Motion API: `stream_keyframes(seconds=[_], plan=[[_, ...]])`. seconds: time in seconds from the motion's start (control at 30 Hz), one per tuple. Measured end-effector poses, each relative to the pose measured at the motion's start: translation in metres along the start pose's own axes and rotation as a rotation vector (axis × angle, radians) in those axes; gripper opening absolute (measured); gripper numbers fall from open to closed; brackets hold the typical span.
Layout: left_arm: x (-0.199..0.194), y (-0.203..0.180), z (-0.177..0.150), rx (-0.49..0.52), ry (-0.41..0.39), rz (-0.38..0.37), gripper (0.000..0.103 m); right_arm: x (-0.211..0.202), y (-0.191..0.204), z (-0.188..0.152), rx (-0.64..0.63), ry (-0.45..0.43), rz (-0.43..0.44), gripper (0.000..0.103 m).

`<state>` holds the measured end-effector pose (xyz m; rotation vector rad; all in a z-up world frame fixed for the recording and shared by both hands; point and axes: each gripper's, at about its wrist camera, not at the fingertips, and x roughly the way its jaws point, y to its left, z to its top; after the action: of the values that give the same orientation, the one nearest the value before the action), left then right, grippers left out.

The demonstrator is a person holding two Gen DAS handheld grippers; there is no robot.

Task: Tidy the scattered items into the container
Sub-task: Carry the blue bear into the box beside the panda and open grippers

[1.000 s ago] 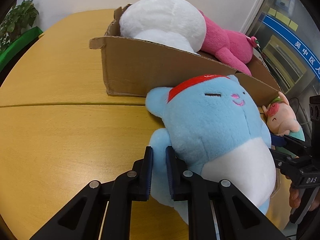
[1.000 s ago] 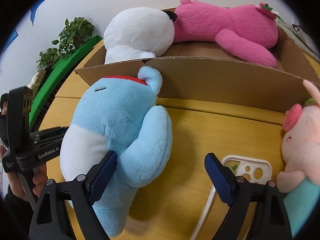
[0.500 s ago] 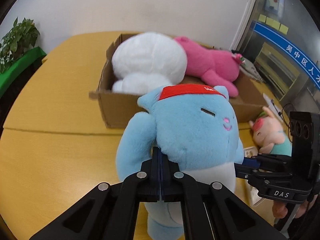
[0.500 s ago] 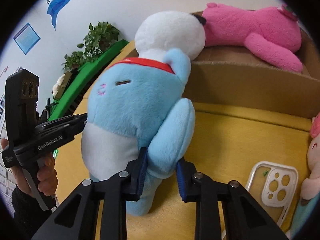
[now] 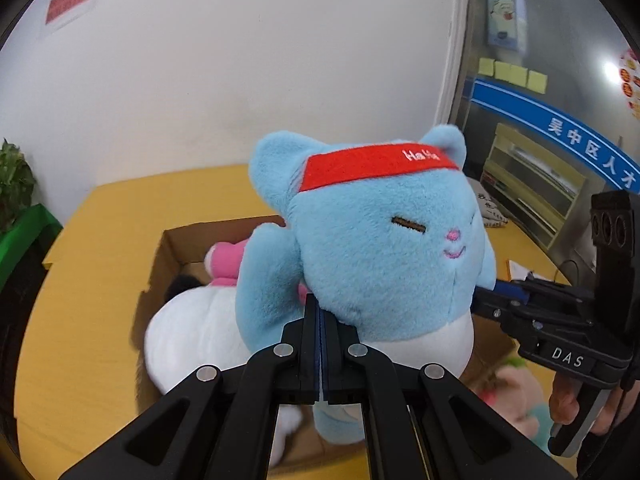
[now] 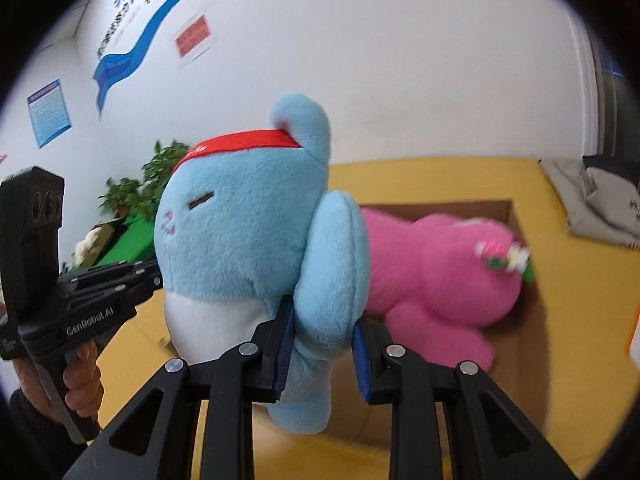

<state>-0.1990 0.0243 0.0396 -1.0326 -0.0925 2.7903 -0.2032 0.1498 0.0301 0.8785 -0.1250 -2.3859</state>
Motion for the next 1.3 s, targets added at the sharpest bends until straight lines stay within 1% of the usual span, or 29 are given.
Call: stream_keyframes(seconds=[0.07, 0.1, 0.13, 0.17, 0.23, 0.27, 0.33, 0.4, 0.43, 0.5, 0.57, 0.6, 0.67, 0.7, 0.73, 0.77, 0.8, 0.87, 0.9, 0.97, 1.03, 1.07, 1.1, 1.13, 1.17, 1.2, 1.23, 1.27, 1.3], plan=[[0.041, 0.003, 0.001, -0.012, 0.068, 0.021, 0.000, 0.033, -0.021, 0.014, 0.026, 0.060, -0.032, 0.025], [0.058, 0.005, -0.003, -0.026, 0.107, 0.020, 0.000, 0.050, -0.029, 0.013, 0.043, 0.108, -0.044, 0.025], [0.073, 0.007, -0.010, -0.039, 0.141, 0.009, 0.000, 0.072, -0.038, 0.007, 0.052, 0.178, -0.067, 0.025], [0.084, 0.007, -0.017, -0.042, 0.157, -0.006, 0.000, 0.091, -0.043, -0.002, 0.049, 0.248, -0.091, 0.025], [0.089, 0.005, -0.027, -0.033, 0.152, -0.017, 0.000, 0.118, -0.049, -0.026, 0.044, 0.365, -0.121, 0.027], [0.087, 0.004, -0.029, -0.031, 0.148, -0.015, 0.000, 0.121, -0.050, -0.033, 0.043, 0.376, -0.126, 0.027], [0.082, 0.006, -0.029, -0.041, 0.144, -0.016, 0.000, 0.120, -0.055, -0.035, 0.061, 0.374, -0.121, 0.030], [0.074, 0.008, -0.027, -0.054, 0.138, -0.034, 0.000, 0.109, -0.060, -0.027, 0.057, 0.349, -0.140, 0.042], [0.070, 0.009, -0.026, -0.061, 0.138, -0.048, 0.000, 0.101, -0.060, -0.022, 0.031, 0.322, -0.159, 0.047], [0.064, 0.007, -0.027, -0.063, 0.139, -0.057, 0.000, 0.075, -0.056, -0.007, -0.029, 0.251, -0.172, 0.066], [0.056, 0.006, -0.030, -0.062, 0.143, -0.066, 0.000, 0.048, -0.052, 0.012, -0.039, 0.148, -0.155, 0.077], [0.053, 0.004, -0.031, -0.058, 0.140, -0.067, 0.000, 0.036, -0.049, 0.021, -0.034, 0.104, -0.156, 0.077], [0.043, 0.000, -0.036, -0.039, 0.121, -0.064, 0.000, 0.032, -0.043, 0.038, -0.046, 0.043, -0.152, 0.077], [0.039, -0.003, -0.038, -0.028, 0.115, -0.060, 0.000, 0.039, -0.038, 0.045, -0.063, 0.044, -0.145, 0.077], [0.037, -0.005, -0.040, -0.019, 0.115, -0.057, 0.000, 0.053, -0.034, 0.050, -0.091, 0.060, -0.138, 0.077], [0.034, -0.006, -0.042, -0.009, 0.116, -0.051, 0.000, 0.071, -0.032, 0.051, -0.113, 0.084, -0.143, 0.074], [0.032, -0.008, -0.045, 0.003, 0.116, -0.041, 0.000, 0.088, -0.034, 0.047, -0.120, 0.111, -0.153, 0.066], [0.026, -0.011, -0.051, 0.029, 0.108, -0.019, 0.000, 0.123, -0.038, 0.039, -0.085, 0.182, -0.124, 0.061], [0.024, -0.011, -0.053, 0.031, 0.104, -0.014, 0.000, 0.131, -0.035, 0.031, -0.084, 0.202, -0.113, 0.061], [0.023, -0.009, -0.056, 0.021, 0.099, 0.000, 0.000, 0.151, -0.022, 0.019, -0.152, 0.250, -0.127, 0.061], [0.025, -0.007, -0.058, 0.006, 0.099, 0.008, 0.000, 0.158, -0.014, 0.010, -0.190, 0.289, -0.126, 0.061], [0.027, -0.007, -0.059, -0.003, 0.100, 0.004, 0.001, 0.158, -0.012, 0.008, -0.188, 0.295, -0.124, 0.061], [0.027, -0.008, -0.061, -0.009, 0.101, 0.001, 0.003, 0.156, -0.012, 0.010, -0.177, 0.288, -0.123, 0.061], [0.028, -0.008, -0.063, -0.015, 0.102, 0.004, 0.010, 0.152, -0.016, 0.008, -0.157, 0.274, -0.118, 0.062], [0.028, -0.009, -0.064, -0.020, 0.102, 0.011, 0.022, 0.147, -0.020, 0.008, -0.131, 0.259, -0.112, 0.063], [0.028, -0.009, -0.065, -0.028, 0.100, 0.020, 0.030, 0.139, -0.023, 0.010, -0.097, 0.233, -0.104, 0.067], [0.026, -0.008, -0.065, -0.041, 0.096, 0.031, 0.047, 0.126, -0.026, 0.012, -0.048, 0.195, -0.089, 0.075], [0.023, -0.007, -0.065, -0.058, 0.086, 0.041, 0.055, 0.110, -0.028, 0.015, -0.009, 0.168, -0.087, 0.081], [0.018, -0.005, -0.065, -0.077, 0.072, 0.048, 0.062, 0.092, -0.030, 0.016, 0.020, 0.131, -0.095, 0.083]])
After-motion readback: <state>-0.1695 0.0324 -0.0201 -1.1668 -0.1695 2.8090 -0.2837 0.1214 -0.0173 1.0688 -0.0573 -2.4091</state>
